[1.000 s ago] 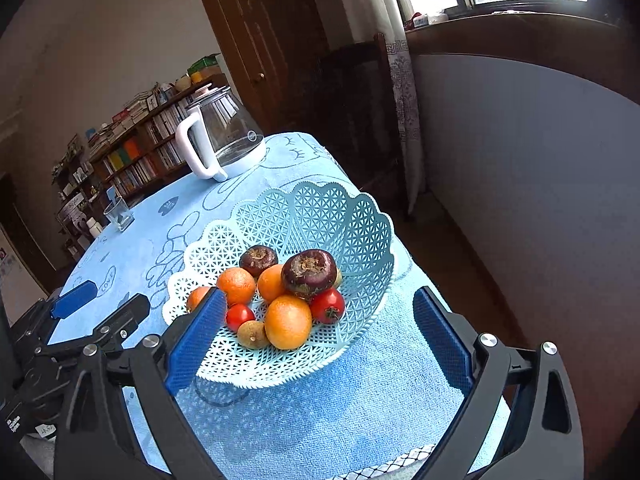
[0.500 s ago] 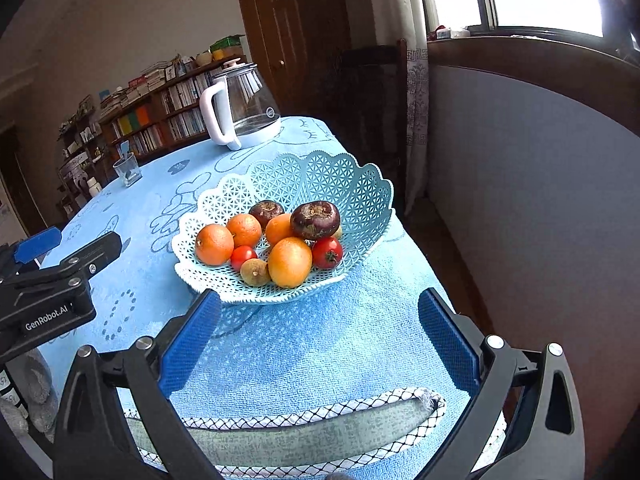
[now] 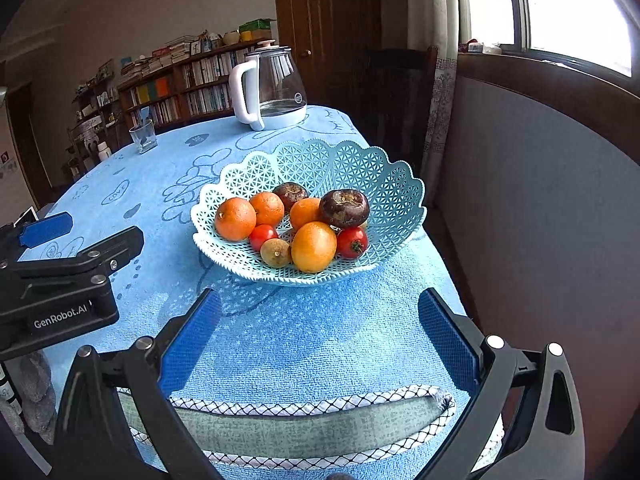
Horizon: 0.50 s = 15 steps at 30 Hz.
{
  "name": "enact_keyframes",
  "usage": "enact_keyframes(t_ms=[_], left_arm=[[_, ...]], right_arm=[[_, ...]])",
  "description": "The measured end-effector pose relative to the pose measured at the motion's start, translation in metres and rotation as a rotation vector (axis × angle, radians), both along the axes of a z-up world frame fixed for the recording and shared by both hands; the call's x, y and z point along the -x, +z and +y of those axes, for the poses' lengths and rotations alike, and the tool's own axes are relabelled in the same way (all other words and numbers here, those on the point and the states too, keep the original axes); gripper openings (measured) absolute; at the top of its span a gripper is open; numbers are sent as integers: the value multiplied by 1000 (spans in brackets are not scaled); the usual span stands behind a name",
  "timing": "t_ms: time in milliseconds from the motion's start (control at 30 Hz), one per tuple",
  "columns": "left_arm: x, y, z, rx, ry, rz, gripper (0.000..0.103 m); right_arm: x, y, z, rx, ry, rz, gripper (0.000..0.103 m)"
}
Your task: Organize fruits
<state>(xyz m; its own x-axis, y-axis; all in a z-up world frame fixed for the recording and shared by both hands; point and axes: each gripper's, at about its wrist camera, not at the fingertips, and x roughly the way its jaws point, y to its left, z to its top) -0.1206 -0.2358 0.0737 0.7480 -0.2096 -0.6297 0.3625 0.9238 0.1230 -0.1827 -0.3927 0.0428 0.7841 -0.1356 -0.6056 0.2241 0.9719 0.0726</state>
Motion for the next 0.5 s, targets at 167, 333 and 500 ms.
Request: enact_keyframes(t_ms=[167,333,500], left_arm=[[-3,-5,-1,7,4,26,98],[-4,-7,-2,10,-2,33,98],[-4,-8,-4,7,-13,40,98]], right_arm=[[-2,2,-8,3,-11,-4,100],[-3,2,-10,5,-11,-2,100],[-4,1,-9,10,-4,3,100]])
